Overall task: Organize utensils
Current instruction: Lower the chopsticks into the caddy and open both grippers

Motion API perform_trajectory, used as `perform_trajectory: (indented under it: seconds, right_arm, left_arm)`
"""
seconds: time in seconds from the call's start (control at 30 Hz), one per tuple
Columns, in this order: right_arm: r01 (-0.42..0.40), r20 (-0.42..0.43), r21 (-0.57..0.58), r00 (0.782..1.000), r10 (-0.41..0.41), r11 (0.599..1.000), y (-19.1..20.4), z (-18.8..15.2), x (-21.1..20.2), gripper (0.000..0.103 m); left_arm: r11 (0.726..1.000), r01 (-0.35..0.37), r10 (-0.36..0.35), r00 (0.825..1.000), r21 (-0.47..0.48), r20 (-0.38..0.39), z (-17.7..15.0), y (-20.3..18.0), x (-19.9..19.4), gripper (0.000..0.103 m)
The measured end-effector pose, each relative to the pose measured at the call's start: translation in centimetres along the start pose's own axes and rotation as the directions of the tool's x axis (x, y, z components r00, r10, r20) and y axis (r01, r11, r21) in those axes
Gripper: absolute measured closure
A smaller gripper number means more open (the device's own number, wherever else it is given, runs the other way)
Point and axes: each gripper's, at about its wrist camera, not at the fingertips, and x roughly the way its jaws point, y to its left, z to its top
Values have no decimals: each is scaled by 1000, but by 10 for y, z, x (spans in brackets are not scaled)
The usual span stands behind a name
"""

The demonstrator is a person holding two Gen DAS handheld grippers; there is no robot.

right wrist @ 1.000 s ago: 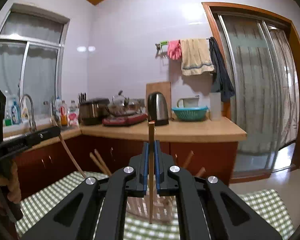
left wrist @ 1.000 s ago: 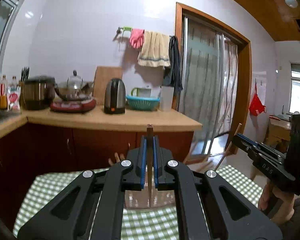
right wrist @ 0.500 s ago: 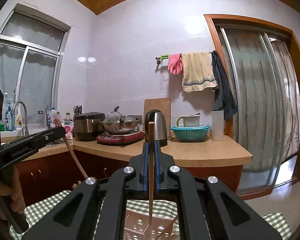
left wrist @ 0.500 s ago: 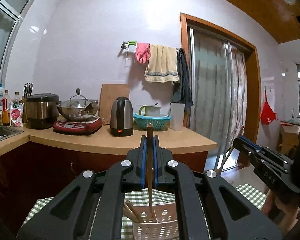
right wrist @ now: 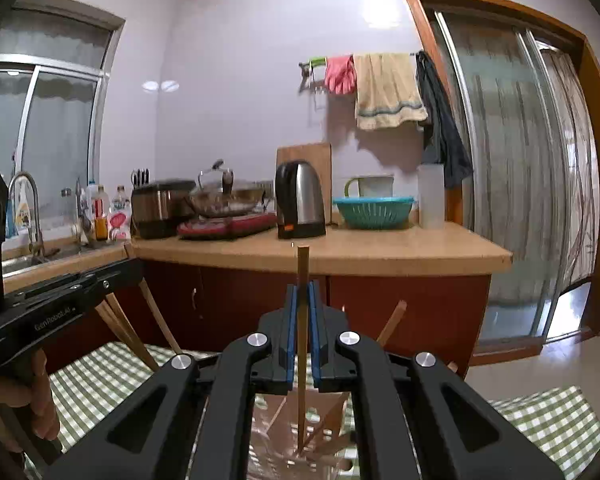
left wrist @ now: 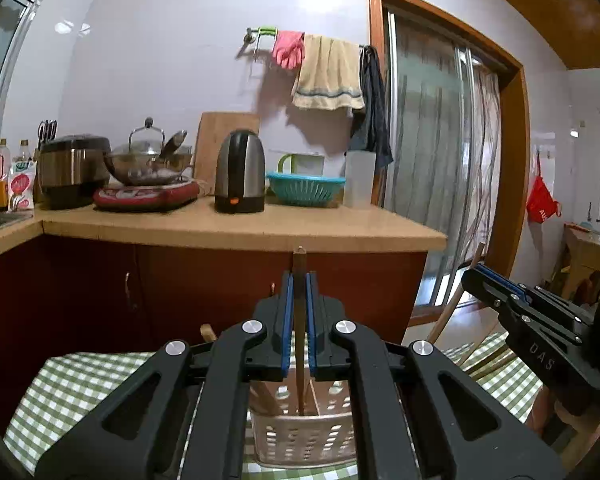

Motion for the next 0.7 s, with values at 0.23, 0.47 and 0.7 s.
perform_trajectory:
  seconds: [0.23, 0.47, 0.7]
  right_arm:
    - [19, 3, -66, 1000, -19, 998, 11, -3, -1, 96]
    - [25, -13, -84, 1000, -27, 996, 15, -2, 0, 96]
    - [24, -14, -79, 1000, -25, 997, 15, -2, 0, 70]
  left_arm:
    - [1000, -19, 20, 1000, 21, -24, -17, -1, 7, 96]
    - [1000, -17, 18, 998, 17, -54, -19, 2, 12, 96]
    - [1000, -17, 17, 997, 9, -75, -22, 5, 15, 74]
